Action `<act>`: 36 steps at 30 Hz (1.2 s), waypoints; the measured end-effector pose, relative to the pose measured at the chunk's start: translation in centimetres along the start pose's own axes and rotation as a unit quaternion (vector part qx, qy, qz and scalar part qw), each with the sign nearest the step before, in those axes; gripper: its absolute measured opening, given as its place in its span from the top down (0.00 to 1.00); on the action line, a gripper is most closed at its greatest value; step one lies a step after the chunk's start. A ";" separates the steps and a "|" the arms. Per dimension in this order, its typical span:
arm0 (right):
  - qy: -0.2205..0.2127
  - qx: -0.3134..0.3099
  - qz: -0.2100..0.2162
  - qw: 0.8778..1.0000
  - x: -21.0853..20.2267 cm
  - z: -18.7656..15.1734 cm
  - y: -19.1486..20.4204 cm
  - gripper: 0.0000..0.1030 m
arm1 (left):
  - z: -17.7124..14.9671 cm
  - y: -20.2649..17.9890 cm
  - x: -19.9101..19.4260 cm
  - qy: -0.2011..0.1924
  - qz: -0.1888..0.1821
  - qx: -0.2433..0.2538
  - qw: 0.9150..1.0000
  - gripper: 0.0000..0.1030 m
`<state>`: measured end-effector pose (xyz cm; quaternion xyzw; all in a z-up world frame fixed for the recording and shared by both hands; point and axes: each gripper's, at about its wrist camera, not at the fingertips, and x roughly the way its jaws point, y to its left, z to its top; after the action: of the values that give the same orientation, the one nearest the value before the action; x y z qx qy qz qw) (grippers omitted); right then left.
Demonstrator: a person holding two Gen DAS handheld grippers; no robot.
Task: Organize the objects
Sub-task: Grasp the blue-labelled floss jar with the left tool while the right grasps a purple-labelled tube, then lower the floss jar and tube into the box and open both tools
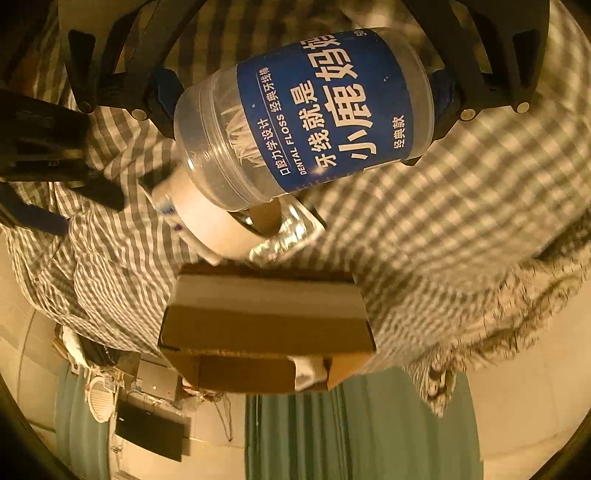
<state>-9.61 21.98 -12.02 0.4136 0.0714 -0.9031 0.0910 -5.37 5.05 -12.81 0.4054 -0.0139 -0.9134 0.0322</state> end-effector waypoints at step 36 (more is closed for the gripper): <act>0.030 -0.025 0.081 0.996 2.6 2.0 3.4 0.83 | 2.9 3.5 -2.4 -0.022 0.001 -0.004 1.000 0.01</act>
<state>-11.99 17.95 -12.86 0.4424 0.0632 -0.8779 0.1719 -5.76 1.70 -8.95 0.3853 -0.0114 -0.9221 0.0345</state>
